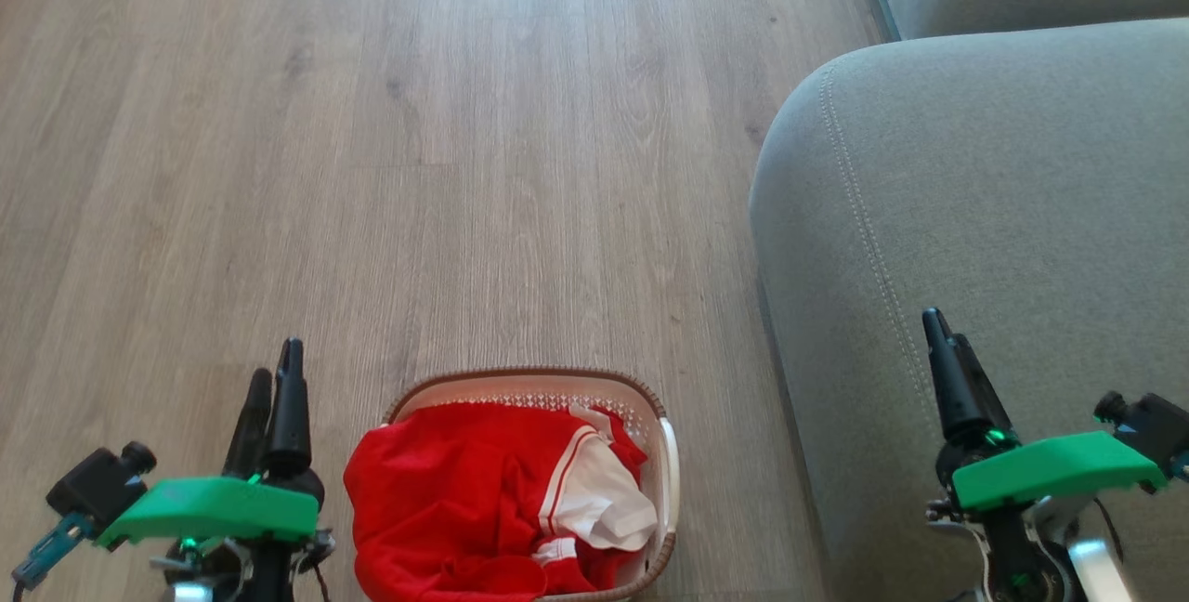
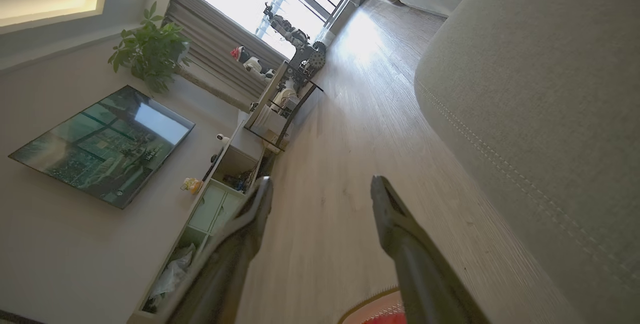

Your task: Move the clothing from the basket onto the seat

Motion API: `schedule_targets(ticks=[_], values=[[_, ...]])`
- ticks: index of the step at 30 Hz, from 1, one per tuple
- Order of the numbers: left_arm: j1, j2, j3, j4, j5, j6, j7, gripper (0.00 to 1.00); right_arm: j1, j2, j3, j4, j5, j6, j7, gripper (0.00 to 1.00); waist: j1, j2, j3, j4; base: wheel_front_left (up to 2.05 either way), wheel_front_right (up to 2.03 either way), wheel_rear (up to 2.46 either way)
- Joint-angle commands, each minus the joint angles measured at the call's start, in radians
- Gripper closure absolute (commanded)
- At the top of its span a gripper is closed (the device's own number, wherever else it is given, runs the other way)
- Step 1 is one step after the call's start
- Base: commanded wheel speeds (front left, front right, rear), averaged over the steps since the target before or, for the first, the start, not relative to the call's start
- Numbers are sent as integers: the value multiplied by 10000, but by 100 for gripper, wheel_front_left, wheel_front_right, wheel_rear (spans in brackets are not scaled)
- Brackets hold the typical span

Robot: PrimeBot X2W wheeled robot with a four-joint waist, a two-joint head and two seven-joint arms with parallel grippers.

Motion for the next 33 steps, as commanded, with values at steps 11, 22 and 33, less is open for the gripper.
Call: schedule_targets(ticks=[11,22,33], values=[[-547,156,98,-671,1739,8,-406,0,-414,-142,191,-450,-1734,1,-443,0,0,-1,-7,-30,0,0,0],[-550,153,83,-904,3109,6,-727,0,-419,-146,369,-695,-2979,1,-767,0,0,-1,-17,-36,0,0,0],[-566,153,49,-1128,4291,-1,-1020,0,-428,-187,590,-914,-4033,1,-1062,0,0,-1,-6,-31,0,0,0]])
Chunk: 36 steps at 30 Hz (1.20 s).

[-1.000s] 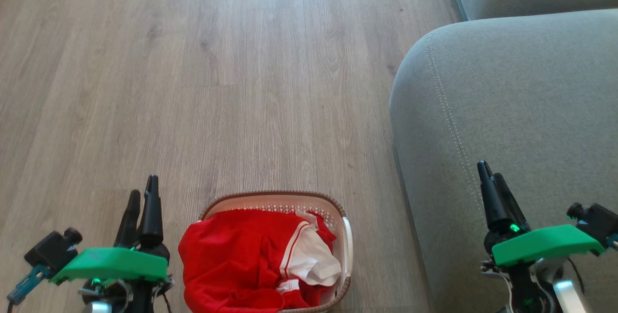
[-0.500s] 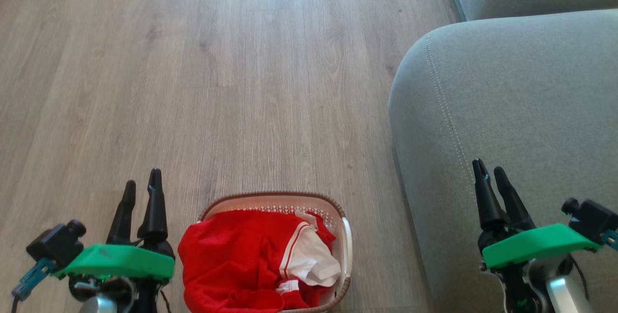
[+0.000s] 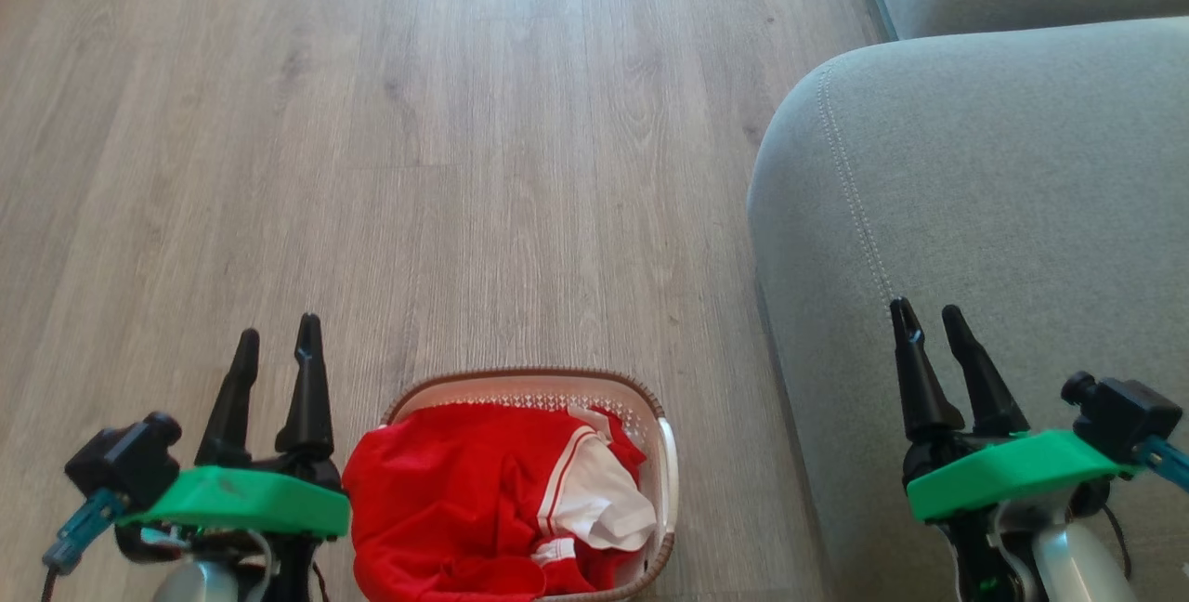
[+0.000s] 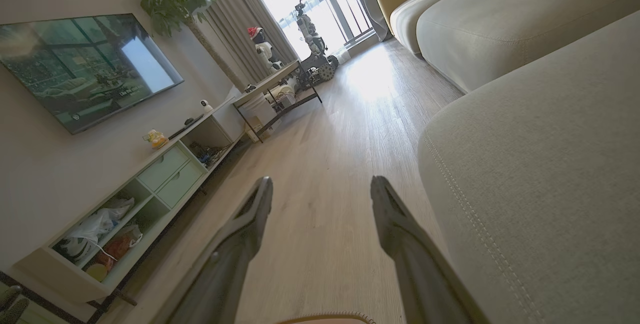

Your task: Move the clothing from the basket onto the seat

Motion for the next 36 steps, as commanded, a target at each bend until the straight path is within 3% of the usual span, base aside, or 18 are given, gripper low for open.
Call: schedule_targets(ticks=[1,36], values=[[-567,152,161,-465,339,-1,-121,0,-433,-187,207,-453,-301,1,-158,0,0,0,3,-2,0,0,0],[-694,171,117,-1117,4065,-29,-1062,0,-482,-141,561,-1054,-3748,0,-1106,0,0,0,197,-10,0,0,0]])
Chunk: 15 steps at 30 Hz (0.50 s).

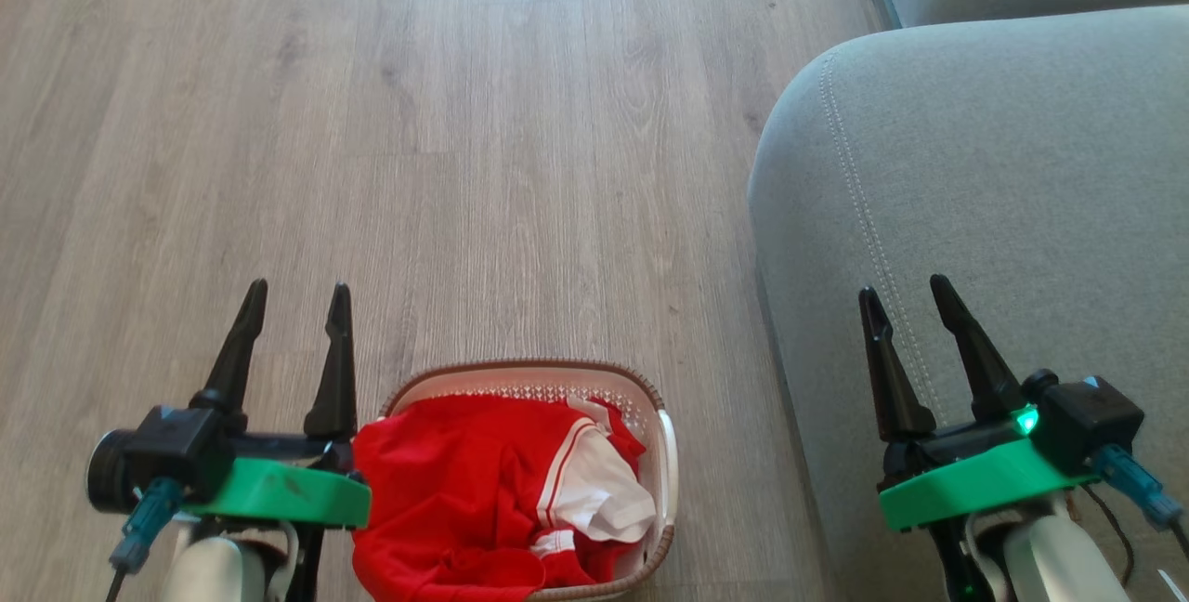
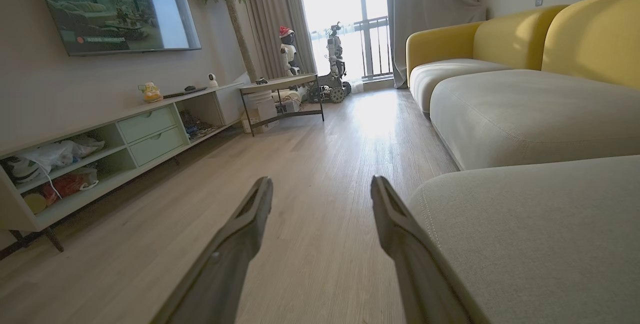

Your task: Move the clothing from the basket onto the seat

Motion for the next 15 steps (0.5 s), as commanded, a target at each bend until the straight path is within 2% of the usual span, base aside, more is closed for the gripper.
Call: schedule_targets(ticks=[1,15], values=[[-506,165,295,-377,53,-21,-126,0,-487,-75,194,-379,-53,-2,-91,0,0,0,13,-3,0,0,0],[-522,164,308,-281,2,-13,-126,0,-544,-13,72,-263,-99,-2,-91,0,0,0,125,-59,0,0,0]])
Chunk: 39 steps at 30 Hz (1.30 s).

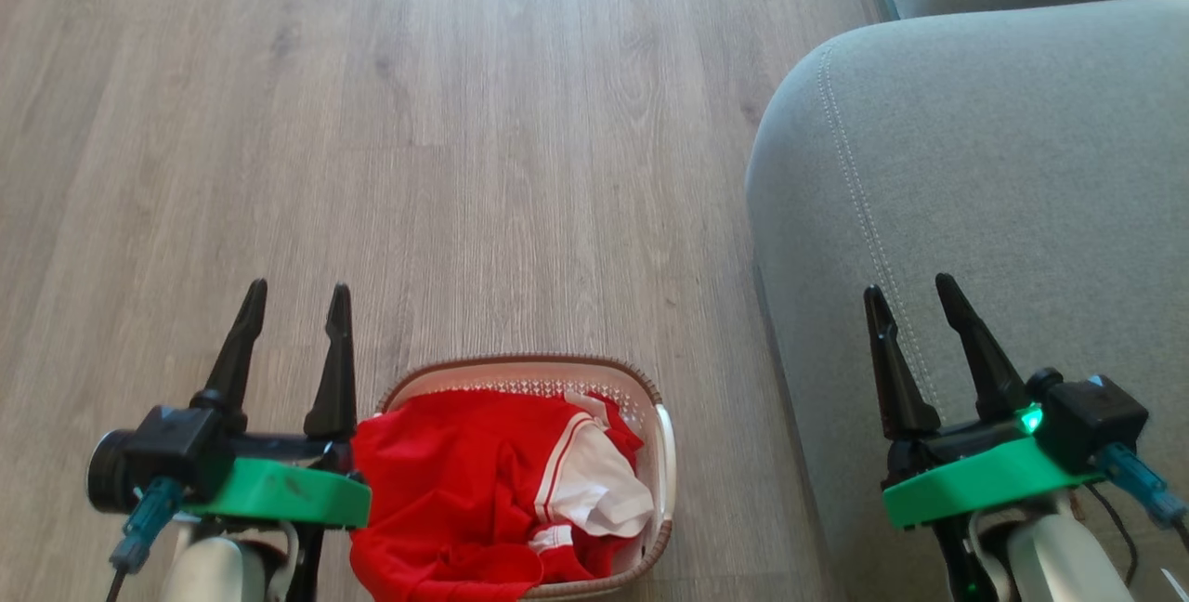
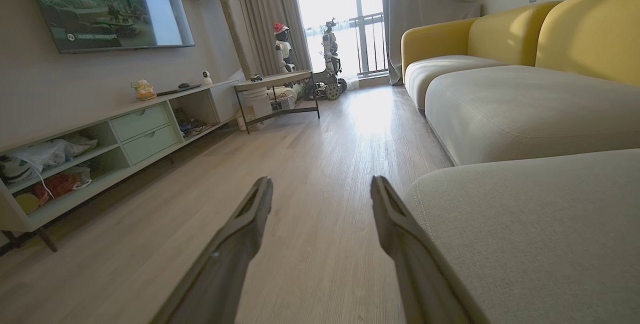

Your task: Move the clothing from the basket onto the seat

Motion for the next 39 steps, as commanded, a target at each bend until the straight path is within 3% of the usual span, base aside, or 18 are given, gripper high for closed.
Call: schedule_targets(ticks=[1,19,39], values=[[-527,162,305,-274,2,-13,-126,0,-532,-15,153,-294,-86,-2,-91,0,0,0,31,-14,0,0,0],[-632,162,340,325,-174,-11,-126,0,-756,38,94,-413,-126,-2,-91,0,0,0,590,-189,0,0,0],[-1653,271,145,1417,-212,-56,-126,0,-1536,193,114,-825,-231,-2,-92,0,0,0,2452,-750,0,0,0]])
